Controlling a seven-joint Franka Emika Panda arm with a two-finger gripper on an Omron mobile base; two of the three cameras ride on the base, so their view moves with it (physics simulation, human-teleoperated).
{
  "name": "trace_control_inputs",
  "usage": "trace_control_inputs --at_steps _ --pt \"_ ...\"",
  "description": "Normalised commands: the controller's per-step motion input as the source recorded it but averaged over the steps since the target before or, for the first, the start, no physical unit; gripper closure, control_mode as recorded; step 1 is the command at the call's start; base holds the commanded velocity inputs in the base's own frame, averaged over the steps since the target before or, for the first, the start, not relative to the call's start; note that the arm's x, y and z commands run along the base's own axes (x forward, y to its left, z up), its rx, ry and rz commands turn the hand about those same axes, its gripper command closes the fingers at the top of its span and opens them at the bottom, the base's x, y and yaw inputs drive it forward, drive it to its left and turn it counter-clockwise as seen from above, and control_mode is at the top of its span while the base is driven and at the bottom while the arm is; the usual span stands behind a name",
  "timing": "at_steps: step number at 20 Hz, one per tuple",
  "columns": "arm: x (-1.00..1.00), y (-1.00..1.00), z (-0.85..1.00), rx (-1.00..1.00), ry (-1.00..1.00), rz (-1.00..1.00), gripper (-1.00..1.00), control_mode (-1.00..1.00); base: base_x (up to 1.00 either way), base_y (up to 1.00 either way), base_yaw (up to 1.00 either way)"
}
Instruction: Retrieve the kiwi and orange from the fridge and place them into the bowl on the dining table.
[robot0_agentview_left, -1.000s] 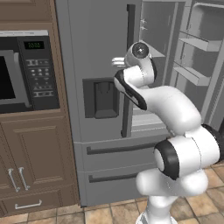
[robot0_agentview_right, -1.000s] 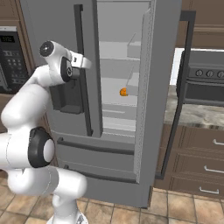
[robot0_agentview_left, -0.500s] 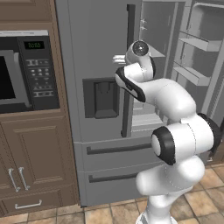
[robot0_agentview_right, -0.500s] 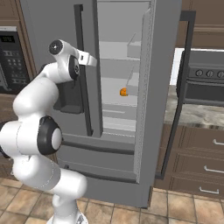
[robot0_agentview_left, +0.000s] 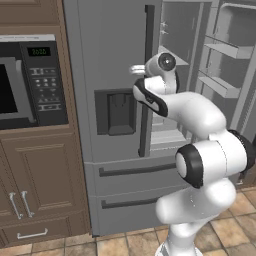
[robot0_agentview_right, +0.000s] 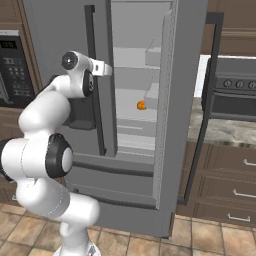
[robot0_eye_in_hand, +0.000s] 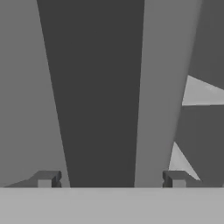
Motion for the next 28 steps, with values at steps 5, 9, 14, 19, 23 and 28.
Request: trace_control_inputs --at_steps 5,9,14,19,23,28 --pt "0.65 0.0 -0.13 0.01 0.02 0.11 1.0 -1.0 0.0 0.0 0.0" --pt "0.25 0.0 0.0 0.0 0.0 0.01 1.0 -1.0 0.0 0.0 0.0" --pt "0.01 0.18 0.0 0.0 0.23 0.0 1.0 -1.0 0.0 0.0 0.0" --pt "-0.74 0.31 0.04 0.0 0.13 0.0 1.0 -1.0 0.0 0.0 0.0" --pt "-1.0 0.17 0.14 0.0 0.0 0.01 1.0 -1.0 0.0 0.0 0.0" --pt "-1.0 0.39 0.01 -0.01 -0.07 0.03 1.0 -1.0 0.0 0.0 0.0"
